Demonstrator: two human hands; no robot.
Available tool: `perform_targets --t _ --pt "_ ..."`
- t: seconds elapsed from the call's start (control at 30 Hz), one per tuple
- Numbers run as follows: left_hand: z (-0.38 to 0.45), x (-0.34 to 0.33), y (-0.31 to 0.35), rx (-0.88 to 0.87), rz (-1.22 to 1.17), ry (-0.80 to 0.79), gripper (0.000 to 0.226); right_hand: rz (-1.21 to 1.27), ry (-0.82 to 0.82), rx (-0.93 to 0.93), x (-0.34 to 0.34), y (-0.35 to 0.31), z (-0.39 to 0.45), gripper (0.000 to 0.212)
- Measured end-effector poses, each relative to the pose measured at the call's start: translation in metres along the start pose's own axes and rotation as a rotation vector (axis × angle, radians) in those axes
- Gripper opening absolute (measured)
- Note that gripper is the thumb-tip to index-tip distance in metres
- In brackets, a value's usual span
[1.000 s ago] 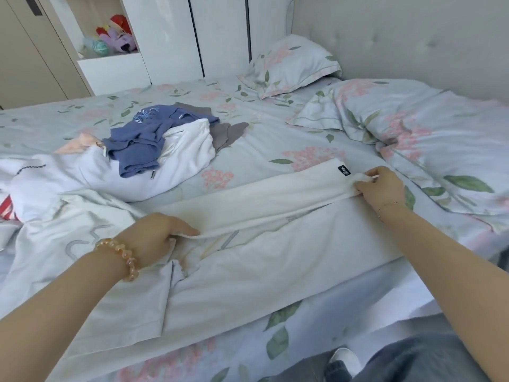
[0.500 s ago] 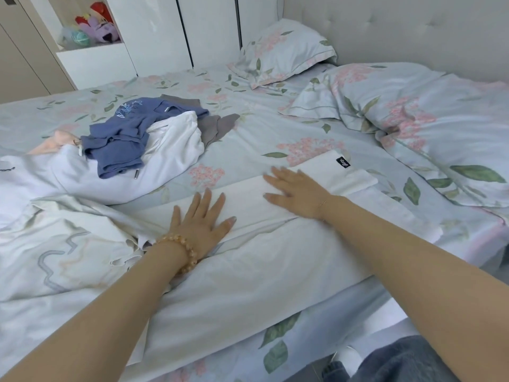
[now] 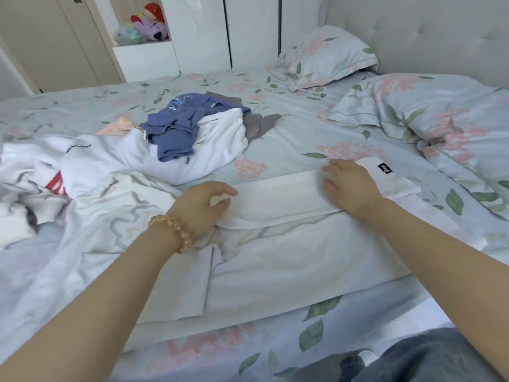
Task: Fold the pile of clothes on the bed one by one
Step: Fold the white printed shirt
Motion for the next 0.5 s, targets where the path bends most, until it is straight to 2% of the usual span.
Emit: perform_targets --t 0.1,0.2,0.33,0.4,0.5 --pt "-0.031 0.064 -0.032 0.043 -0.042 0.3 0.031 0.137 -0.003 0.301 0.018 -0.105 -0.006 0.032" --pt "-0.047 0.107 -0.073 0.143 -0.113 0.438 0.036 0.243 0.049 0.482 0.032 -0.211 -0.026 0.027" --pt "-0.064 0.127 -0.113 0.266 -0.101 0.443 0.029 0.109 -0.01 0.353 0.007 -0.278 -0.035 0.05" --pt "-0.07 0.135 -0.132 0.303 -0.109 0.447 0.027 0.065 -0.035 0.304 -0.012 -0.284 -0.03 0.044" --pt "-0.074 0.156 -0.158 0.322 -0.093 0.48 0.03 0.162 0.122 0.349 -0.012 -0.284 -0.024 0.02"
Point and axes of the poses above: each hand's wrist, its own z-axis towards the middle knuckle, its own x-axis out of the back of the hand, y = z × x, the point moved 7 cm from there along z, towards the middle knuckle, and after that the axes turned 3 degrees about -z, right-handed, at the moved point
